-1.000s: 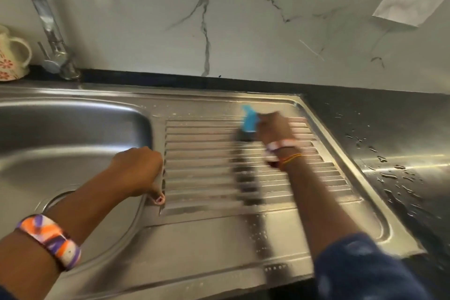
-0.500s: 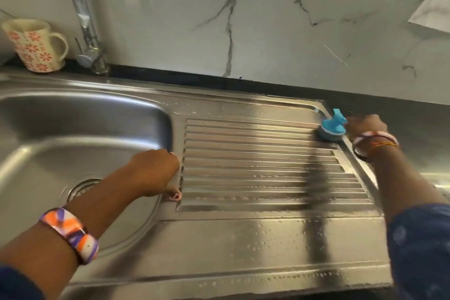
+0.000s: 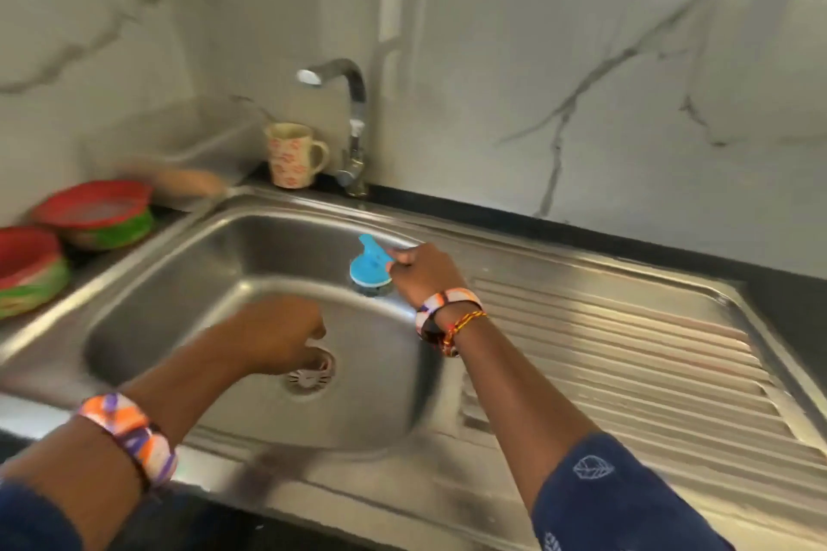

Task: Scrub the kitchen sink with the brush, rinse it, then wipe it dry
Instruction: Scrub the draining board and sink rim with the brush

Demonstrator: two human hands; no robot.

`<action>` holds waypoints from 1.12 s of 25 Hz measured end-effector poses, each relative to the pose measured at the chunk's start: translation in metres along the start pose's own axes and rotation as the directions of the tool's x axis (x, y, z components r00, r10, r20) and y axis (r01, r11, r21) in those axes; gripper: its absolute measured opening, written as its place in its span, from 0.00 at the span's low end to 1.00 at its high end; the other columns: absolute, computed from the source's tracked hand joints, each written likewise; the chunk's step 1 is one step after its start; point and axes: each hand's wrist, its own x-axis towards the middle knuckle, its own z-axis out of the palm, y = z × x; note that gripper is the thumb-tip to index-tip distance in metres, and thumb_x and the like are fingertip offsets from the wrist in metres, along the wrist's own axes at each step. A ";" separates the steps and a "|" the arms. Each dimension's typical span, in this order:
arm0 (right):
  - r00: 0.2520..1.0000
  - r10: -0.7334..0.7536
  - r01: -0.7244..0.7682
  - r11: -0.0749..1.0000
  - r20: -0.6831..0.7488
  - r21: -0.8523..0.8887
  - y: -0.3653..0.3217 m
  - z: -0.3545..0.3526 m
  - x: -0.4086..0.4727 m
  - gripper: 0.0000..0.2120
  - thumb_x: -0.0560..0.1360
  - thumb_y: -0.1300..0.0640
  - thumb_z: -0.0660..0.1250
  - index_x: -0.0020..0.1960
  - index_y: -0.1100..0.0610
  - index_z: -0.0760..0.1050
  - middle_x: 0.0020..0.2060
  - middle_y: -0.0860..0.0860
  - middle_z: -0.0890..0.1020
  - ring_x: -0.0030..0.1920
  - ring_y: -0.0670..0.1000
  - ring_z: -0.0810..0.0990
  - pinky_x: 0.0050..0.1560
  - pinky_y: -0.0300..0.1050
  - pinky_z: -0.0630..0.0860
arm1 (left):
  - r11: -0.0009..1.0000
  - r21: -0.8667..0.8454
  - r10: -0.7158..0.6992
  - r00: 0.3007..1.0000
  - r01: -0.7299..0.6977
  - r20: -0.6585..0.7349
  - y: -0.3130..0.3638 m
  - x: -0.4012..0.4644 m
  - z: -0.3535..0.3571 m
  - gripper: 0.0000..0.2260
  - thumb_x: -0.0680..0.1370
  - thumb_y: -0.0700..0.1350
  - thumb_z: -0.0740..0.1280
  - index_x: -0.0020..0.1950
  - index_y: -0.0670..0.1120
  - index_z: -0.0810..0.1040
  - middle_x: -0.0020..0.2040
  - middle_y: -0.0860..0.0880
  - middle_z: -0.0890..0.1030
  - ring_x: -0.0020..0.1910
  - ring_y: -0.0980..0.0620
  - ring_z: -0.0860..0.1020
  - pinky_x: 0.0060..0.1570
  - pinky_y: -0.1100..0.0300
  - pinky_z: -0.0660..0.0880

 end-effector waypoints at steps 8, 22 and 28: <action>0.964 -0.247 0.218 0.946 0.096 0.239 -0.143 0.098 0.055 0.16 0.77 0.58 0.62 0.63 0.55 0.77 0.28 0.46 0.75 0.28 0.40 0.73 0.36 0.32 0.68 | 0.940 -0.010 -0.340 0.937 0.340 -0.078 -0.174 -0.070 -0.009 0.25 0.76 0.60 0.64 0.68 0.48 0.71 0.62 0.49 0.76 0.61 0.50 0.75 0.59 0.56 0.72; 0.964 -0.229 0.234 0.972 0.135 -0.024 -0.246 0.218 0.133 0.16 0.76 0.58 0.59 0.62 0.56 0.78 0.57 0.58 0.80 0.59 0.59 0.77 0.50 0.42 0.71 | 0.939 -0.016 -0.341 0.922 0.344 -0.185 -0.278 -0.041 -0.009 0.23 0.76 0.60 0.63 0.62 0.45 0.75 0.61 0.45 0.77 0.60 0.45 0.76 0.53 0.56 0.73; 0.953 -0.254 0.234 0.963 0.166 0.131 -0.243 0.229 0.137 0.15 0.76 0.59 0.62 0.61 0.56 0.79 0.36 0.49 0.83 0.33 0.46 0.73 0.35 0.38 0.68 | 0.949 0.004 -0.306 0.926 0.315 -0.222 -0.282 -0.041 -0.014 0.23 0.77 0.60 0.62 0.61 0.43 0.74 0.59 0.45 0.77 0.58 0.46 0.76 0.51 0.56 0.72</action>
